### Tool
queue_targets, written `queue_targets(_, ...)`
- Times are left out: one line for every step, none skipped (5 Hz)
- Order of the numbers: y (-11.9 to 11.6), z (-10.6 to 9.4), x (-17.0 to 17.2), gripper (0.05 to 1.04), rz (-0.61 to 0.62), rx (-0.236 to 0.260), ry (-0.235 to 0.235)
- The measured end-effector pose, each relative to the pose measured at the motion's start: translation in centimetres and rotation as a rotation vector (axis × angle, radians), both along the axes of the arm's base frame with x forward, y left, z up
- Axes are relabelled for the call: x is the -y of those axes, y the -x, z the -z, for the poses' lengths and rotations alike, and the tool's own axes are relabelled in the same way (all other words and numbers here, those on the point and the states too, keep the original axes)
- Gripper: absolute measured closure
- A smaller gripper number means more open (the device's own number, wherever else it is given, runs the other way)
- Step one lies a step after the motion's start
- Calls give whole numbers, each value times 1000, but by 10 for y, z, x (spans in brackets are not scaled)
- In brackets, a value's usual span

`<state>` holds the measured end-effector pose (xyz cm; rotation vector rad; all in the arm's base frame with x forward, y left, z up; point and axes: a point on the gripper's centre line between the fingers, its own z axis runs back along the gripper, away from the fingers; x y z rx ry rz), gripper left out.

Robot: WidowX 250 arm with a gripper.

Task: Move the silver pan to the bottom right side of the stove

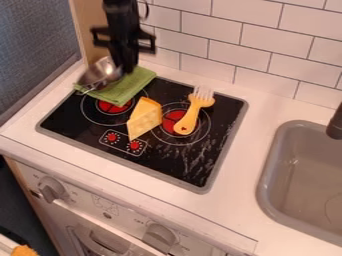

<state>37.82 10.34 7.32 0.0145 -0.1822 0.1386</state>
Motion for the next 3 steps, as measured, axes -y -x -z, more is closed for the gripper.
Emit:
queue_targets(3,-30,8,1013,42,28,9)
queue_targets(1,-42,44,1013,170,29,23)
queue_targets(11,-42,95,1013,335,9,50)
